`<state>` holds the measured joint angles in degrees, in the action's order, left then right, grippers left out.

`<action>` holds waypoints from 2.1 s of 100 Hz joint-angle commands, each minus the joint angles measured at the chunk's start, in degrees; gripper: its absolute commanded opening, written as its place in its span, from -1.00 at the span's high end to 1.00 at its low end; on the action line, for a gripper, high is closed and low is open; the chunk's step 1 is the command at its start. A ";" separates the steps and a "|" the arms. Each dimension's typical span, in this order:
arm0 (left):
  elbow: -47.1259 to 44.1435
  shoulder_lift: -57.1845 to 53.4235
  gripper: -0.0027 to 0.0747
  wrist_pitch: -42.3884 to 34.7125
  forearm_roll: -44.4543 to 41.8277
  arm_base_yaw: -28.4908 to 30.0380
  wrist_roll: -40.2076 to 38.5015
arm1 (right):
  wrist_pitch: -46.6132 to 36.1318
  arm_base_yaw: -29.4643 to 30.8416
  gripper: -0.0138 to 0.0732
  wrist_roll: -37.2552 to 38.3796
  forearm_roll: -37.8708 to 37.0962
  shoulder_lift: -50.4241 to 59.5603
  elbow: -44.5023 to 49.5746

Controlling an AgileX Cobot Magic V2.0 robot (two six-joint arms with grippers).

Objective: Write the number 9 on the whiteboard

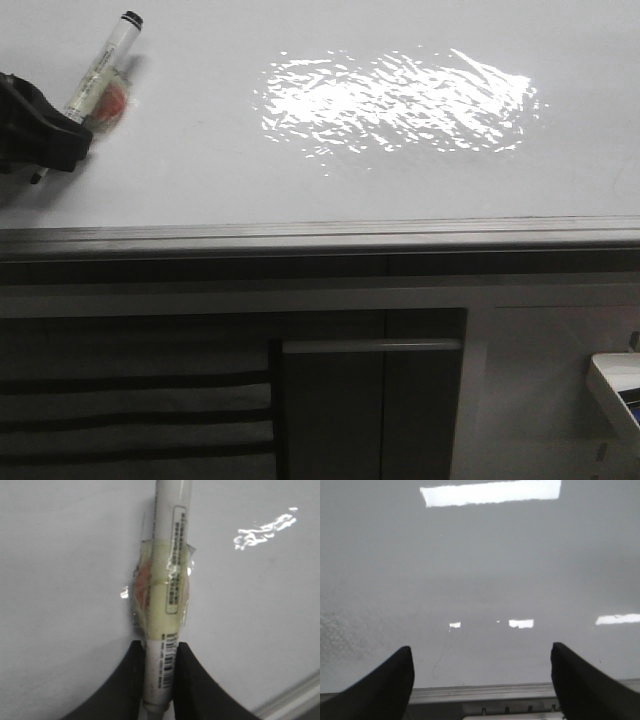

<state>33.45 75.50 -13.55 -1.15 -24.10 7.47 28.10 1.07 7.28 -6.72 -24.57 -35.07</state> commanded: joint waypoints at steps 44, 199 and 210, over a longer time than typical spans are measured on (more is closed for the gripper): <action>22.92 -7.29 0.98 52.85 6.70 -9.07 15.92 | 25.75 -7.58 -0.47 -20.61 18.93 -20.51 -21.55; 26.18 -7.29 0.98 64.38 35.77 -13.27 56.63 | 30.45 -30.46 0.18 -72.35 50.78 -51.62 -34.39; 26.18 -7.29 0.98 64.38 35.77 -13.27 56.63 | 30.75 -30.46 0.19 -72.35 50.30 -51.62 -34.39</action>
<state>57.65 69.68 52.87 32.04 -36.88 64.25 59.29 -29.10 -64.30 41.39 -77.59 -67.81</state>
